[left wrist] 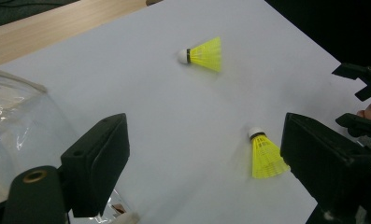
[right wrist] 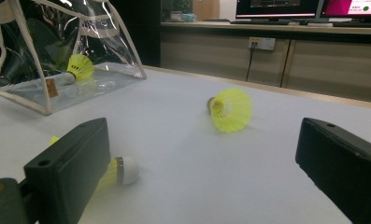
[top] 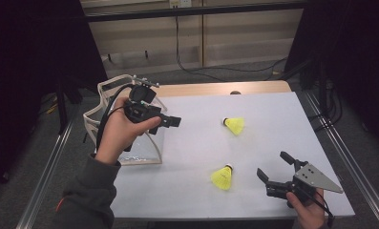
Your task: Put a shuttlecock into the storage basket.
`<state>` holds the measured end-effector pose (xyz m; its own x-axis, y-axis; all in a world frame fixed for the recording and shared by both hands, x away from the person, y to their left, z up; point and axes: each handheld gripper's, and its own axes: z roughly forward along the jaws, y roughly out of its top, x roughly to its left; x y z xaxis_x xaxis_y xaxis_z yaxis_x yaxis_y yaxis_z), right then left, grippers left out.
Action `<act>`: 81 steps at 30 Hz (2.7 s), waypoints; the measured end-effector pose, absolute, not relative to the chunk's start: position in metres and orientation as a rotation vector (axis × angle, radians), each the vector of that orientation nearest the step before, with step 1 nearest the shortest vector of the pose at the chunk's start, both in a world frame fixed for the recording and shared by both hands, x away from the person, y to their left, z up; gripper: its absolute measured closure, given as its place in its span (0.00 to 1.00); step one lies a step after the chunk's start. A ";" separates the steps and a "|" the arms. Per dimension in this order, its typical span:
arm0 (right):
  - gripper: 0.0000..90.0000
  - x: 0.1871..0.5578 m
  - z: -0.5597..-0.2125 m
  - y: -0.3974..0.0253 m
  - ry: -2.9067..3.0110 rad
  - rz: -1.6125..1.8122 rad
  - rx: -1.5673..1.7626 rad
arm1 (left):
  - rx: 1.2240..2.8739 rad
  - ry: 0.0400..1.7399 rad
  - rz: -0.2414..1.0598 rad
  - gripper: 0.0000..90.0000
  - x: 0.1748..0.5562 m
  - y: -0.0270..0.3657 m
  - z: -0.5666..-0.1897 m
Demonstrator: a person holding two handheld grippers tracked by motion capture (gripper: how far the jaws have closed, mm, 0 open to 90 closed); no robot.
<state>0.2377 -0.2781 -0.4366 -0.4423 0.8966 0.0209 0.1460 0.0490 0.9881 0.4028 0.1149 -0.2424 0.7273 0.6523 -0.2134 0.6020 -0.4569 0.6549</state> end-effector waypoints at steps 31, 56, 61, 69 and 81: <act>0.03 0.237 -0.436 -0.277 1.671 1.450 1.061 | 2.192 0.853 0.036 0.15 0.389 0.096 -0.278; 0.03 0.237 -0.436 -0.277 1.675 1.450 1.061 | 2.223 0.802 0.033 0.13 0.379 0.083 -0.298; 0.03 0.237 -0.437 -0.277 1.676 1.451 1.061 | 2.223 0.792 0.028 0.13 0.376 0.082 -0.299; 0.03 0.237 -0.436 -0.277 1.675 1.450 1.061 | 2.227 0.788 0.027 0.13 0.375 0.081 -0.304; 0.03 0.237 -0.436 -0.277 1.673 1.449 1.062 | 2.215 0.782 0.018 0.13 0.374 0.080 -0.314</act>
<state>0.2374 -0.2774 -0.4364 -0.4412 0.8971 0.0212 0.1486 0.0497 0.9876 0.3735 0.0796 -0.3143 0.8111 0.5399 -0.2251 0.5291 -0.5131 0.6759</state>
